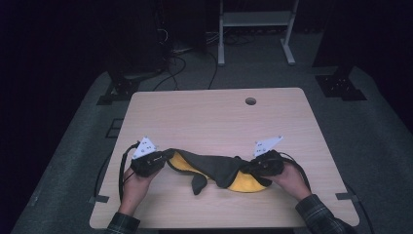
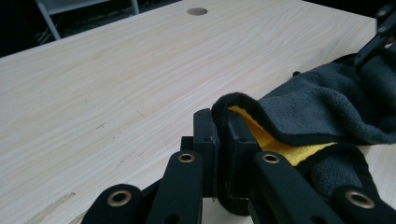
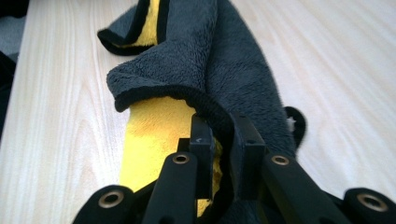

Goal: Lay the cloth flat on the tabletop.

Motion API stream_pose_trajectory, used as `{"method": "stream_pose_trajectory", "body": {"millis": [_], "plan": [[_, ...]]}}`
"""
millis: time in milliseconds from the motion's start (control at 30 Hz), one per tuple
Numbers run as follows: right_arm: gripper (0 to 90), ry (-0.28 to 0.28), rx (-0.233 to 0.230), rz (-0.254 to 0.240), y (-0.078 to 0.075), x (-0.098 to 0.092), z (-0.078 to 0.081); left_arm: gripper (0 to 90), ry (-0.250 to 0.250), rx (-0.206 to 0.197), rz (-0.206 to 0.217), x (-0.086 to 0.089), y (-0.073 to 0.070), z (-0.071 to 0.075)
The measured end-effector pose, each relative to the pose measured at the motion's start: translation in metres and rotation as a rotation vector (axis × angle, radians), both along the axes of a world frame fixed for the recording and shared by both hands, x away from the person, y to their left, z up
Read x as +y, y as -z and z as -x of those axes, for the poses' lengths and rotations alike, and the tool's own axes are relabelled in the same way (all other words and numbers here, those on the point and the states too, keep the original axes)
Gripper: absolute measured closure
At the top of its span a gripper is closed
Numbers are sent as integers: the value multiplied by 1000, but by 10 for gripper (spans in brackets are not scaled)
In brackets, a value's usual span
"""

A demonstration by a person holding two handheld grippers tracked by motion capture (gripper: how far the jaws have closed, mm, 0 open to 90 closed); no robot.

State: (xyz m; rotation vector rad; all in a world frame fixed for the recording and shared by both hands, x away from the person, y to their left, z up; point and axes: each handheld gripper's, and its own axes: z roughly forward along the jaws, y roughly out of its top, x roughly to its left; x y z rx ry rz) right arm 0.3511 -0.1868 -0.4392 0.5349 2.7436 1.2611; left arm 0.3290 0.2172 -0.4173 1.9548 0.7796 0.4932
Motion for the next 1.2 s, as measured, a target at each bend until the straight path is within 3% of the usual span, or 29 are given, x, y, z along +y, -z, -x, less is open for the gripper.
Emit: {"method": "stream_pose_trajectory", "body": {"millis": [233,367,733,933,1200], "plan": [[793,56,-45,-82,-22,-30,8,849,0,-8,-10,3,-1,1],[803,93,-50,-130,-33,-47,10,849,10,-22,12,4,-6,2],[824,205,-108,-217,-65,-83,10,855,42,-71,33,2,-34,-3],[825,289,-144,-228,-86,-96,2,856,38,-102,66,3,-58,-23],[826,388,-214,-234,-124,-105,-27,855,20,-161,83,-1,-93,-57]]}}
